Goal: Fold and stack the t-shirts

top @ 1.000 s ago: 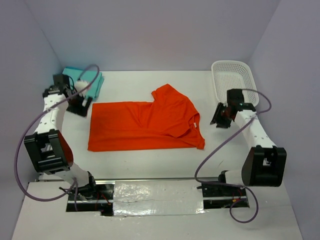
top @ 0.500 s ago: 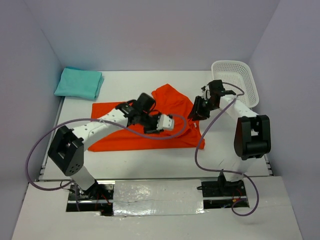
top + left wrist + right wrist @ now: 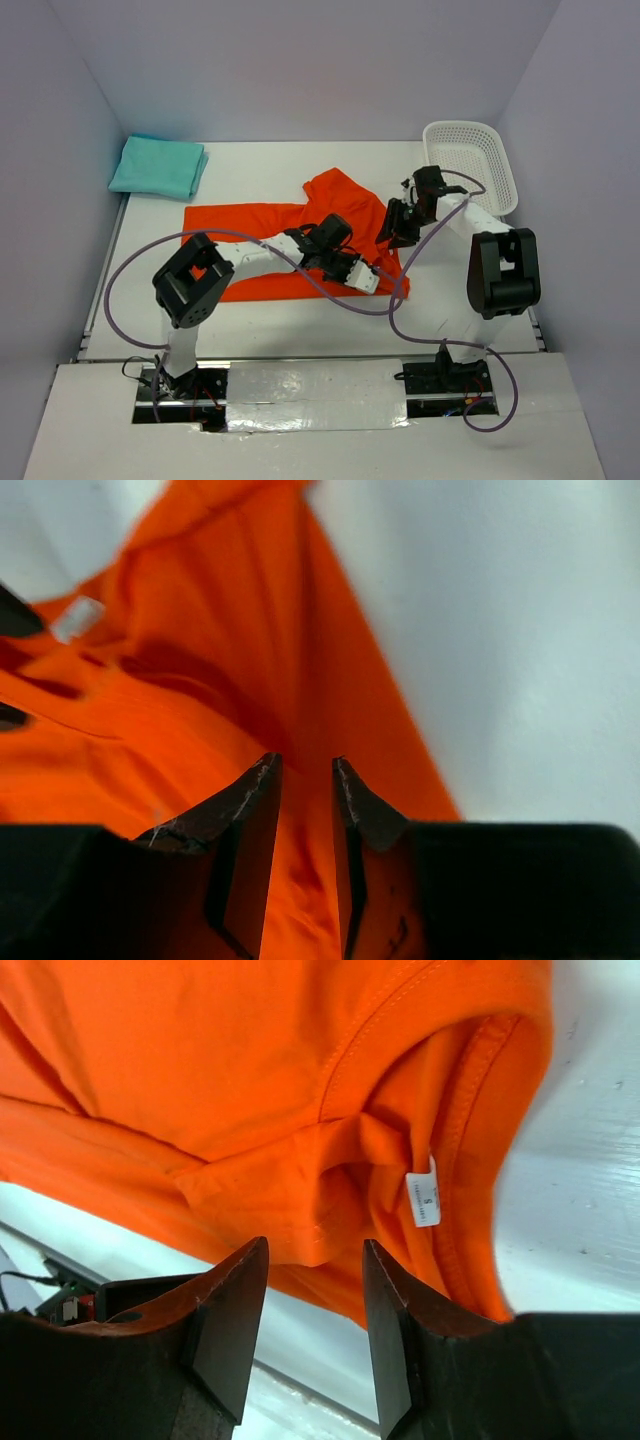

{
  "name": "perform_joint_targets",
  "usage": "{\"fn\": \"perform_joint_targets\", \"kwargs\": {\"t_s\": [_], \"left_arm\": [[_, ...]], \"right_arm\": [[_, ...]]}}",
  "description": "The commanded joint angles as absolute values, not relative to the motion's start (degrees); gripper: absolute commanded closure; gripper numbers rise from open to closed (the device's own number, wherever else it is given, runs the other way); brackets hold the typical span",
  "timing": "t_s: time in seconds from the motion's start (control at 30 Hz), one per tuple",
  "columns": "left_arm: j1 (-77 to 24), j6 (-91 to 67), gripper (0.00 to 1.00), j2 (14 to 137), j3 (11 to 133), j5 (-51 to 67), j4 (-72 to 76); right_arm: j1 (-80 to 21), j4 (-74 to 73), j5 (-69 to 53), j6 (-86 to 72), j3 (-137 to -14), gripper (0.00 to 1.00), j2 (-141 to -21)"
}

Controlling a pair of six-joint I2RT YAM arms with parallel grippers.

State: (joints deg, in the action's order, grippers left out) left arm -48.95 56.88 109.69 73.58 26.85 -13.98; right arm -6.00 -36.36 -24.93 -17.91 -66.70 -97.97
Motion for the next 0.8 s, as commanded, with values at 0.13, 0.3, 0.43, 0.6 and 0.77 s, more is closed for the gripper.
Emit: {"fn": "perform_joint_targets", "kwargs": {"t_s": [0.13,0.3,0.43,0.6,0.77], "left_arm": [[-49.40,59.06,0.64,112.42,77.52,22.94,-10.19],[-49.48,62.56,0.61,110.13,73.66,22.50,-12.46],[-49.92,62.67,0.56,111.18,73.04,21.28,-12.22],[-50.10,59.16,0.58,115.05,77.95,14.69,-12.22],[-50.10,58.54,0.69,114.09,77.61,14.49,-12.66]], "right_arm": [[-6.24,-33.93,-25.56,-16.70,-65.30,0.49,-100.90],[-7.47,-33.05,-26.28,-17.05,-65.04,0.51,-101.69],[-8.70,-32.08,-26.63,-17.31,-64.78,0.52,-103.01],[-9.23,-32.43,-25.84,-17.23,-66.00,0.62,-103.27],[-9.84,-31.82,-28.37,-17.49,-66.09,0.75,-104.58]]}}
